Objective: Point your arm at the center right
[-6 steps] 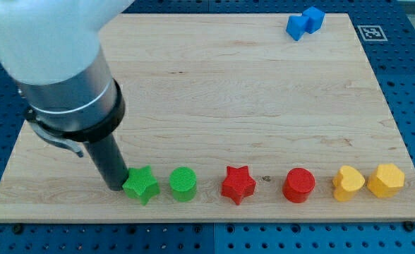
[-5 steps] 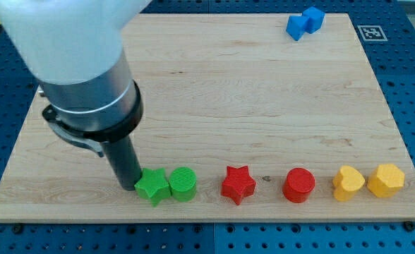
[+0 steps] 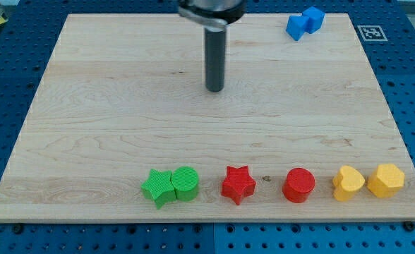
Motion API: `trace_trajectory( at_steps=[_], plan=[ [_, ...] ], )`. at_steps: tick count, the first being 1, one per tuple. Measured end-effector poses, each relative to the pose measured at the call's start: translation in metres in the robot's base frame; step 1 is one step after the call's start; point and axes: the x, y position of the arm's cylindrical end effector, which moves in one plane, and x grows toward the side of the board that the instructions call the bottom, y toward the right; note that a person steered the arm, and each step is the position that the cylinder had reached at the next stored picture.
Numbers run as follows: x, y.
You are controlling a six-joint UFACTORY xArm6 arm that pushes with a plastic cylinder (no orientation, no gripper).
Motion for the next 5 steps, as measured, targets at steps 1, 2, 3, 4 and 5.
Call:
trace_trajectory(
  at_steps=[1, 2, 3, 4, 5],
  plan=[
    [0.0, 0.068],
    [0.0, 0.15],
    [-0.009, 0.216],
    [-0.059, 0.236],
    [-0.126, 0.236]
  ],
)
